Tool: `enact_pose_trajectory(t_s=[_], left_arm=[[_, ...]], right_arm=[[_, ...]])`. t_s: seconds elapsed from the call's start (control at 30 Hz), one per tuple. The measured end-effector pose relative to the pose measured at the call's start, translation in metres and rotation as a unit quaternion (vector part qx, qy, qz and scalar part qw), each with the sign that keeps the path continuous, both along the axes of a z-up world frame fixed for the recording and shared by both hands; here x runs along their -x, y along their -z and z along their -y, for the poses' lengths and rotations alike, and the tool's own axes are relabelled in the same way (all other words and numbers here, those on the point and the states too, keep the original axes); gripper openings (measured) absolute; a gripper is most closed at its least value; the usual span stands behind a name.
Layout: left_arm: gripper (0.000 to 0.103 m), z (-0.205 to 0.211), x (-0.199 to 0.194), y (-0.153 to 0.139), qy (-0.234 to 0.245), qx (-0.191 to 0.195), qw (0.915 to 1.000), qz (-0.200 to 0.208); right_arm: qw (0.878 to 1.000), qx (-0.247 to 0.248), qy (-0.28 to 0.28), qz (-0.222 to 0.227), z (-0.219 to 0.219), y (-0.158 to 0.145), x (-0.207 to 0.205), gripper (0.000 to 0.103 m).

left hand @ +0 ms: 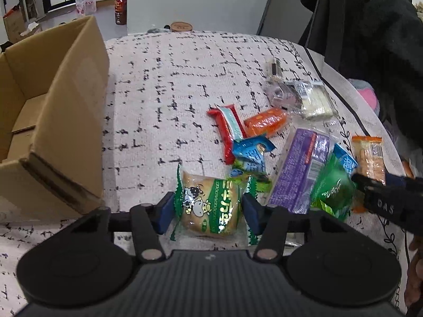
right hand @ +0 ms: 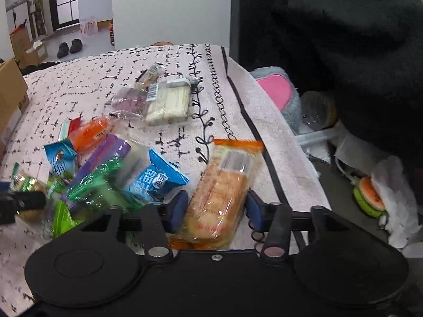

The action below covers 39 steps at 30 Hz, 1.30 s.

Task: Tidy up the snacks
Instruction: 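Carry the green cake pack in the left tool while the right carries the orange bread pack to the box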

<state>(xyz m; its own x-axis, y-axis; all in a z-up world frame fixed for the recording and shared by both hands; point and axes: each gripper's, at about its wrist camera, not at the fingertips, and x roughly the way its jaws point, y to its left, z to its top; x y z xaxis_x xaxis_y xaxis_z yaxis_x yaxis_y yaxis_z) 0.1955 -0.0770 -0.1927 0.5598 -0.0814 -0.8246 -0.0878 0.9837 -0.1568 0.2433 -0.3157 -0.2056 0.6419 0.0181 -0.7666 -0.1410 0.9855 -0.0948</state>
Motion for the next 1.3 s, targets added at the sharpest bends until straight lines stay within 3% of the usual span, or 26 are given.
enact_pose_trajectory(t_s=[0.1, 0.27, 0.7, 1.3], left_arm=[[0.047, -0.004, 0.001, -0.003, 0.007, 0.000, 0.9999, 0.010], [0.042, -0.012, 0.002, -0.009, 0.007, 0.009, 0.9999, 0.009], [0.038, -0.023, 0.007, -0.023, 0.001, 0.028, 0.9993, 0.024], [0.038, -0.048, 0.015, -0.106, -0.015, 0.053, 0.9929, 0.106]], right_arm=[[1.000, -0.002, -0.005, 0.000, 0.003, -0.002, 0.007, 0.038], [0.999, -0.046, 0.003, -0.003, 0.012, -0.013, 0.012, 0.037], [0.996, -0.091, -0.007, 0.011, 0.005, -0.038, 0.019, 0.036], [0.983, -0.148, -0.078, 0.070, -0.043, -0.088, 0.011, 0.036]])
